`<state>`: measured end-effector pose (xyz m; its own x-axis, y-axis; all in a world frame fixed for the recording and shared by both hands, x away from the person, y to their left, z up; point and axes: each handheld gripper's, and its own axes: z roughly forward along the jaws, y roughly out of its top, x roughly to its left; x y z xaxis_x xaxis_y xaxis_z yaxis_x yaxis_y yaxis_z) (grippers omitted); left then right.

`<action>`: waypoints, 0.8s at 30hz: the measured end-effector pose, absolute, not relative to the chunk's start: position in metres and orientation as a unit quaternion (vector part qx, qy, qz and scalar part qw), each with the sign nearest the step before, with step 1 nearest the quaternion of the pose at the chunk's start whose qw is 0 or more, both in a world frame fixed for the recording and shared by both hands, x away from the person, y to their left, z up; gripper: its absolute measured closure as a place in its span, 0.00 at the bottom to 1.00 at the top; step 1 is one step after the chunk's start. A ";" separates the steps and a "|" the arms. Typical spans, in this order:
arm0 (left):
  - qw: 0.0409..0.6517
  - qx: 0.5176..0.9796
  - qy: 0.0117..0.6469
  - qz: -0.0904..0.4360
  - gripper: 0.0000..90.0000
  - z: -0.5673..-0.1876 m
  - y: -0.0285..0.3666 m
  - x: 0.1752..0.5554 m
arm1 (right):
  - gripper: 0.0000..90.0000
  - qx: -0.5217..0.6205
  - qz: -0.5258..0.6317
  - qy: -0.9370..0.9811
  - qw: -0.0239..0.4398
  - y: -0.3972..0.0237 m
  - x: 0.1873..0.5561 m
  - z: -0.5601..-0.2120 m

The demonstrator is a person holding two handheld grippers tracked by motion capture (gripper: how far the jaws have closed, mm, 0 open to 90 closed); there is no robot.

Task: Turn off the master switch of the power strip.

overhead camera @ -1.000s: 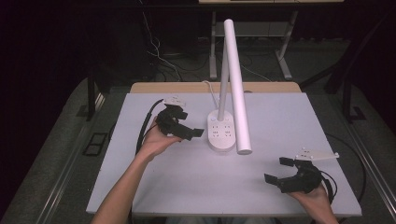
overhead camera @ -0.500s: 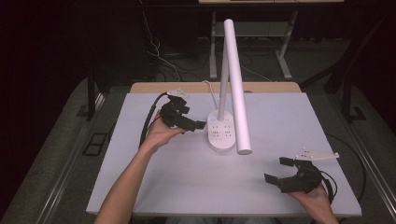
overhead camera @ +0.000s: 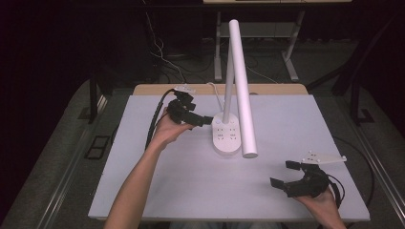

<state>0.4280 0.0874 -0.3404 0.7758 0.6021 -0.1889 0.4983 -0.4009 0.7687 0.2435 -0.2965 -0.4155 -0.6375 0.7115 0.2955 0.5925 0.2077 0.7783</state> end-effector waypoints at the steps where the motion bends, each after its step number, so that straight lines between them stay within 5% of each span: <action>1: 0.434 0.836 0.330 0.059 0.02 -0.341 0.087 0.430 | 0.00 0.420 0.468 0.775 0.064 -0.296 0.244 -0.416; 24: 0.445 0.808 0.383 0.054 0.06 -0.366 0.084 0.457 | 0.00 0.418 0.466 0.777 0.064 -0.298 0.244 -0.416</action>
<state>0.4566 0.0838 -0.3660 0.7010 0.6667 -0.2531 0.5699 -0.3104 0.7608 0.2445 -0.2978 -0.4155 -0.6420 0.7097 0.2900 0.5904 0.2164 0.7776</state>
